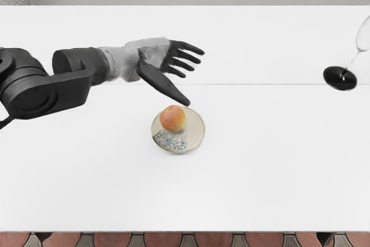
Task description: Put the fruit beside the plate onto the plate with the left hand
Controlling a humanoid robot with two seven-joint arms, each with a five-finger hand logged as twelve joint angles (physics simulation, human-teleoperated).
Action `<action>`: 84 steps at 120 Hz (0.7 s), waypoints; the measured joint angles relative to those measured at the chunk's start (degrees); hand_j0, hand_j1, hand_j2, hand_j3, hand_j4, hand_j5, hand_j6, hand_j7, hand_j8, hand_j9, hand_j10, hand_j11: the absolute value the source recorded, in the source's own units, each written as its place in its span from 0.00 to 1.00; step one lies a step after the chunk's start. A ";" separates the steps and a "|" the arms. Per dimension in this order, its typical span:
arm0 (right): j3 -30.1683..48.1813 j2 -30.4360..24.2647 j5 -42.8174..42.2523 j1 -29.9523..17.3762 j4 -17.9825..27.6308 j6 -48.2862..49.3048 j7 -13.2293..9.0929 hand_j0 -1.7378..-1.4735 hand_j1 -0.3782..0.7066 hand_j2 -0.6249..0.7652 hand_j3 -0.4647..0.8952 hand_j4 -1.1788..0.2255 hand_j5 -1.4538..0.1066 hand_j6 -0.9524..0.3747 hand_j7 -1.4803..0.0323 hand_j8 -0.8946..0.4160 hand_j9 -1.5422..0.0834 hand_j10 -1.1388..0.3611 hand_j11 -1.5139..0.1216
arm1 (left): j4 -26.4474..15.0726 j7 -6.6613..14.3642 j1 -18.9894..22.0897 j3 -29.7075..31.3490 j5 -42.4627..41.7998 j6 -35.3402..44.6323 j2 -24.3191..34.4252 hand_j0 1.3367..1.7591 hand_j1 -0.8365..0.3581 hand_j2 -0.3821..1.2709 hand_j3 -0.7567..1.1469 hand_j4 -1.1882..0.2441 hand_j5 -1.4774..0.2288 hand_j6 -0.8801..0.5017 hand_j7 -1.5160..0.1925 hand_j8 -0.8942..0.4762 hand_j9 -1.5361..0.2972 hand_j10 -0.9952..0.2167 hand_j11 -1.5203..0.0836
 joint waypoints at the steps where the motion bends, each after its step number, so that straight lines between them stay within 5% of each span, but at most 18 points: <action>1: 0.00 0.00 0.00 0.00 0.01 0.00 0.00 0.30 0.03 0.45 0.34 0.84 0.93 0.72 0.98 0.68 0.95 0.76 0.93 | 0.02 0.00 0.68 -0.94 -1.49 -1.42 0.47 0.76 0.72 0.27 0.40 0.64 0.65 0.45 0.67 0.46 0.64 0.60 0.72; 13: 0.00 0.00 0.04 0.02 0.08 0.02 0.00 0.30 0.03 0.45 0.34 0.84 0.93 0.72 0.98 0.68 0.95 0.76 0.93 | 0.65 0.00 9.03 -10.98 -19.46 -16.37 7.33 0.76 0.73 0.27 0.40 0.65 0.66 0.45 0.69 0.47 0.65 0.61 0.73; 31: 0.00 0.00 0.05 0.02 0.31 0.03 -0.02 0.30 0.03 0.45 0.34 0.84 0.93 0.72 0.98 0.68 0.95 0.76 0.93 | 1.75 0.00 11.03 -16.86 -39.02 -29.78 12.46 0.76 0.83 0.25 0.40 0.72 0.74 0.52 0.76 0.54 0.72 0.69 0.81; 50: 0.00 0.00 0.02 0.02 0.38 0.02 -0.03 0.30 0.03 0.45 0.34 0.84 0.93 0.72 0.98 0.68 0.95 0.76 0.93 | 3.23 0.00 18.23 -18.04 -44.08 -33.57 21.74 0.76 0.91 0.24 0.40 0.77 0.80 0.58 0.82 0.59 0.78 0.75 0.88; 84: 0.00 0.00 0.00 0.02 0.74 0.03 0.00 0.30 0.03 0.45 0.34 0.84 0.93 0.72 0.98 0.68 0.95 0.76 0.93 | 5.87 0.00 21.38 -17.89 -45.34 -34.57 27.20 0.76 0.96 0.24 0.40 0.81 0.84 0.62 0.87 0.63 0.82 0.80 0.92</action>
